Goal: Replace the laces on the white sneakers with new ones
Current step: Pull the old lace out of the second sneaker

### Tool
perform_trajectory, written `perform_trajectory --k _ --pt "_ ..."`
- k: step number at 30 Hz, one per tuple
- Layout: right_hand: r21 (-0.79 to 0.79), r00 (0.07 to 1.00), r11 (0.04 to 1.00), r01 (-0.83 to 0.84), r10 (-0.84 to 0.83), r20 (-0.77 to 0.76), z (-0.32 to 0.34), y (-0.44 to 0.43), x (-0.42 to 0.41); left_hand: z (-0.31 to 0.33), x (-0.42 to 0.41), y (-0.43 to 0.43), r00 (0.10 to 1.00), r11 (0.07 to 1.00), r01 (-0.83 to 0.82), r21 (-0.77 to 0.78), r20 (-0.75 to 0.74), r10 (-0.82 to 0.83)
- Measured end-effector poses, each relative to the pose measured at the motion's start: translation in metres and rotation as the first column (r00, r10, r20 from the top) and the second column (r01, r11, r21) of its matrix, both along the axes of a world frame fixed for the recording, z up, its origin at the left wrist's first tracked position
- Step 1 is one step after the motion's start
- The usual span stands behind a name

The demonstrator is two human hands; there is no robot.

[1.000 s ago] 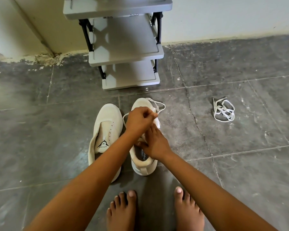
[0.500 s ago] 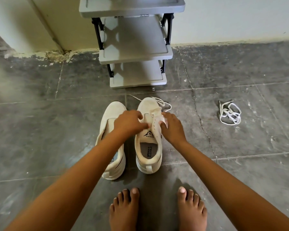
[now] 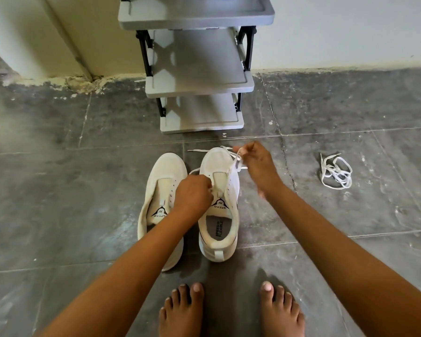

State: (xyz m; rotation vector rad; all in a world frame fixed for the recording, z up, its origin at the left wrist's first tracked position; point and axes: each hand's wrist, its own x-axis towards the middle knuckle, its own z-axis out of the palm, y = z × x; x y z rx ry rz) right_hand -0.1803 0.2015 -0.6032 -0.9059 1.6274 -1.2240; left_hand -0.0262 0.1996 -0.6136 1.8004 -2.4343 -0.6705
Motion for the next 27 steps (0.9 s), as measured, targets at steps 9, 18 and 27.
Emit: perform_trajectory --k 9,18,27 --pt "-0.159 0.858 0.986 0.054 0.035 0.512 0.075 -0.023 -0.004 -0.001 0.002 0.002 1.000 1.000 -0.002 0.017 -0.026 0.002" --pt "0.436 0.526 0.885 -0.163 0.452 -0.720 0.024 -0.016 -0.034 0.000 0.003 0.002 0.998 1.000 -0.005 0.026 -0.054 0.007" --pt "0.686 0.312 0.723 -0.080 0.672 -0.672 -0.036 0.011 -0.043 0.001 0.002 0.003 0.999 1.000 0.006 0.003 -0.032 -0.006"
